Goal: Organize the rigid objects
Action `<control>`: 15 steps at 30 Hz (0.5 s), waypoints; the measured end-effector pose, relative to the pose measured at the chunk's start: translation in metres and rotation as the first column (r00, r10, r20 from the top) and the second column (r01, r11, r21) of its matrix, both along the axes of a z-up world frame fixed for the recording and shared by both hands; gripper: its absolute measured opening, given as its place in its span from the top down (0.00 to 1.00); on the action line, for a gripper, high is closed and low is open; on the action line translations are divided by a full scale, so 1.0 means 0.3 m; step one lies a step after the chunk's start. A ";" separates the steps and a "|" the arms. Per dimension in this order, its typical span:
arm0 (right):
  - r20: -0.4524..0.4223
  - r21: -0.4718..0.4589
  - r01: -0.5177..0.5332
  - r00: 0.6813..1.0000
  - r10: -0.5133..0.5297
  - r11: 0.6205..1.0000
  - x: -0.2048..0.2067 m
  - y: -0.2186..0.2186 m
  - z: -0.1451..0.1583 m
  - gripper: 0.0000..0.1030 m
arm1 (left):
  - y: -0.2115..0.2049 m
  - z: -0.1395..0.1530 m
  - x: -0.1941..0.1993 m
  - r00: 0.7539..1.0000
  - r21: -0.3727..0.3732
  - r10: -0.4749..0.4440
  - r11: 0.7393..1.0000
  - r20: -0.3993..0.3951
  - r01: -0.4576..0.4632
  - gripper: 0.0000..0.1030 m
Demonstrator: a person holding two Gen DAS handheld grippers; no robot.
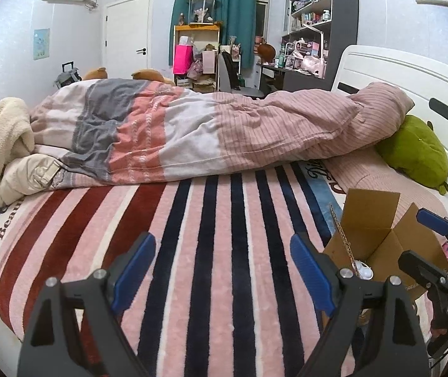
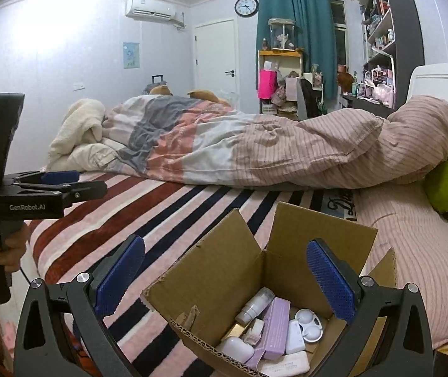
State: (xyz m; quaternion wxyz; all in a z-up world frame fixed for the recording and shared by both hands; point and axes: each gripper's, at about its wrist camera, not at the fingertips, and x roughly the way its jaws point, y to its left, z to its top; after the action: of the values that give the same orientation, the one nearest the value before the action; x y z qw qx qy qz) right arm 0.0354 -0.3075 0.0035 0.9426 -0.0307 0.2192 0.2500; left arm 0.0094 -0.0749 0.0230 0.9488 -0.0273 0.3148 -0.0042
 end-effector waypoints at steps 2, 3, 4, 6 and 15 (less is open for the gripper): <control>0.001 -0.002 0.001 1.000 -0.001 1.000 -0.001 -0.002 0.000 0.00 | -0.005 0.002 -0.004 1.000 0.003 0.000 1.000 0.002 0.000 0.17; 0.001 -0.001 0.000 1.000 0.000 1.000 0.001 -0.001 0.000 0.00 | -0.007 0.002 -0.005 1.000 0.003 -0.001 1.000 0.003 0.001 0.17; 0.002 -0.002 0.001 1.000 -0.001 1.000 0.001 -0.002 0.000 0.00 | -0.006 0.002 -0.005 1.000 0.002 -0.002 1.000 0.002 0.002 0.17; -0.001 -0.001 -0.002 1.000 0.002 1.000 0.003 -0.002 0.000 0.00 | -0.010 0.004 -0.006 1.000 0.005 -0.001 1.000 0.002 0.001 0.17; -0.003 -0.008 0.006 1.000 -0.006 1.000 -0.003 -0.007 -0.006 0.00 | -0.019 0.011 -0.013 1.000 0.019 0.001 1.000 0.004 -0.001 0.17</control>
State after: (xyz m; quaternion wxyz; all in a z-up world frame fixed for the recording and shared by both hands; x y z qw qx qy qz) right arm 0.0344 -0.3095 0.0016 0.9430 -0.0333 0.2216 0.2461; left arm 0.0056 -0.0806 0.0264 0.9496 -0.0183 0.3129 -0.0010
